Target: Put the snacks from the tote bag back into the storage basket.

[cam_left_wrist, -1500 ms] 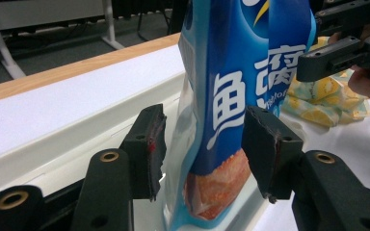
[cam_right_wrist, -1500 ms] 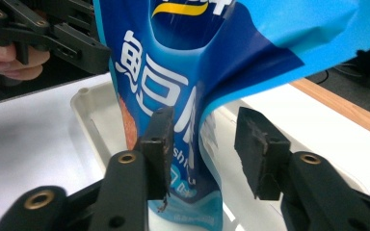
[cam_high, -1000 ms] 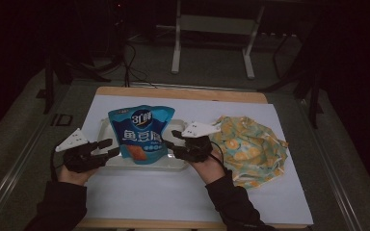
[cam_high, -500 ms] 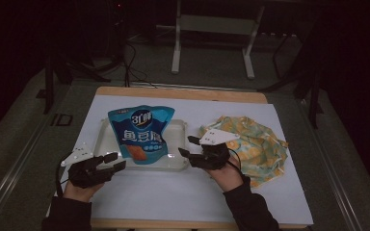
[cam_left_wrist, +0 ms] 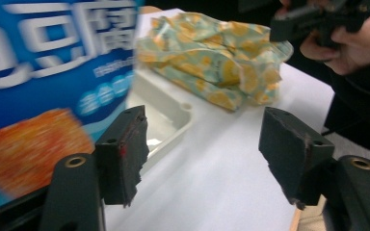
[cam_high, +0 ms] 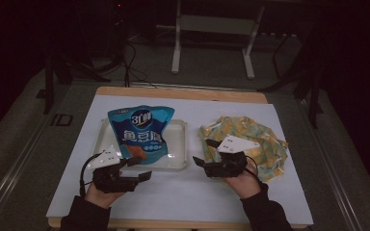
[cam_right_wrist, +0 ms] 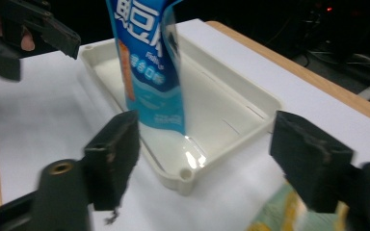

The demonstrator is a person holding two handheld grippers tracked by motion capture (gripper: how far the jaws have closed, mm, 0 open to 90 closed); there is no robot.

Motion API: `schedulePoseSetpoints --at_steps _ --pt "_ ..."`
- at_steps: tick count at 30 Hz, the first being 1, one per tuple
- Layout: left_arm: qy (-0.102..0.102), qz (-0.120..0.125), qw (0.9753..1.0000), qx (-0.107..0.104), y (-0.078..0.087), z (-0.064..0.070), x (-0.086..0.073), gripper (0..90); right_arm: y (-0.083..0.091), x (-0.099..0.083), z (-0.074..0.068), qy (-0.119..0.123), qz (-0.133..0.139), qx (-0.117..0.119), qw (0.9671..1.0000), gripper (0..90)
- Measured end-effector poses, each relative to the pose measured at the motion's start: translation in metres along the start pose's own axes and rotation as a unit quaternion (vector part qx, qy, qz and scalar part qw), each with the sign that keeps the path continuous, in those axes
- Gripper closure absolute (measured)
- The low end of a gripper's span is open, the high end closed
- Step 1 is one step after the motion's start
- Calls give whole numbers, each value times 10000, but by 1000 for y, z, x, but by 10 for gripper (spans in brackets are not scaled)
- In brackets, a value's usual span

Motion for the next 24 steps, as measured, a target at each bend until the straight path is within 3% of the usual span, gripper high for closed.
schedulePoseSetpoints --at_steps 4,5,6,8,12,15,19,24 --pt "-23 -148 9997 -214 -18 9 0 164 12 -9 10 -90 10 -117 9999 180" --pt "-57 -159 9993 -329 -22 11 0 107 18 -15 16 -160 26 -221 9996 151" --pt "-82 -179 9988 -451 -26 14 -1 107 18 -15 16 -160 26 -221 9996 151" --pt "-66 -166 9986 -496 -33 17 0 38 24 -18 20 -230 72 -286 9993 144" --pt "-170 -234 9977 -614 -46 23 -1 31 39 -32 31 -341 62 -411 9986 139" --pt "-275 -162 9971 -684 -53 27 -1 31 41 -34 32 -340 65 -428 9985 139" --pt "-300 -131 9958 -856 -59 31 -2 31 57 -49 40 -447 112 -660 9968 140" --pt "-352 -223 9953 -875 -67 31 -7 31 70 -66 49 -481 104 -939 9944 141"
Point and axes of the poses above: each handheld gripper's, and its own axes: y roughly backward along the jaws, x roughly out of its top, z roughly to its right, the point moved 8 cm from there along -y, roughly forward along the jaws, and after that the axes turned 4 degrees about y, right-handed, at the moved point
